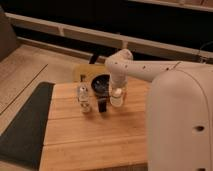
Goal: Place the ceramic cup over the eraser
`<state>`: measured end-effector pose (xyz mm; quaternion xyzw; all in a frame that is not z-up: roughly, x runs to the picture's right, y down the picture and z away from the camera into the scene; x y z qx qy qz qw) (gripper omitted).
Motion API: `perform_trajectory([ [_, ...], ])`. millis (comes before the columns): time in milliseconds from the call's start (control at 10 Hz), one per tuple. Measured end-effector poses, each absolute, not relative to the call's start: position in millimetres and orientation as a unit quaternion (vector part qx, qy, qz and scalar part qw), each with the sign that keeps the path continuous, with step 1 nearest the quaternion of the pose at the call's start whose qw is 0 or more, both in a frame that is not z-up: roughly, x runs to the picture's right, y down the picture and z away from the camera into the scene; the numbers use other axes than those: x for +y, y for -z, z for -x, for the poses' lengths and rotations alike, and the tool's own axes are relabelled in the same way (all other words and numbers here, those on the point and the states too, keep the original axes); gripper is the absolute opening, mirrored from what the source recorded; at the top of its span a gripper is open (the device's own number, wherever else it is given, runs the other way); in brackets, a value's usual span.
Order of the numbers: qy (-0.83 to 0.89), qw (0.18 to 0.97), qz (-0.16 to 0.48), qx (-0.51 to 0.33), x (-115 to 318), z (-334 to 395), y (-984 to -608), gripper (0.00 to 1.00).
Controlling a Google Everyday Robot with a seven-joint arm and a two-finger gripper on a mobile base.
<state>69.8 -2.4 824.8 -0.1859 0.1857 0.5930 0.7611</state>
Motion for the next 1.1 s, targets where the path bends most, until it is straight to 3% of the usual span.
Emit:
perform_trajectory([
  [400,-0.578,0.799,0.099,0.135,-89.0,-37.6,-739.9,0.00],
  [600,-0.591,0.797,0.097,0.080,-113.4,-4.5,-706.2,0.00],
  [800,-0.611,0.780,0.130,0.040,-106.9,24.3,-692.6,0.00],
  [1100,-0.640,0.739,0.209,0.021,-56.3,47.9,-691.9,0.00],
])
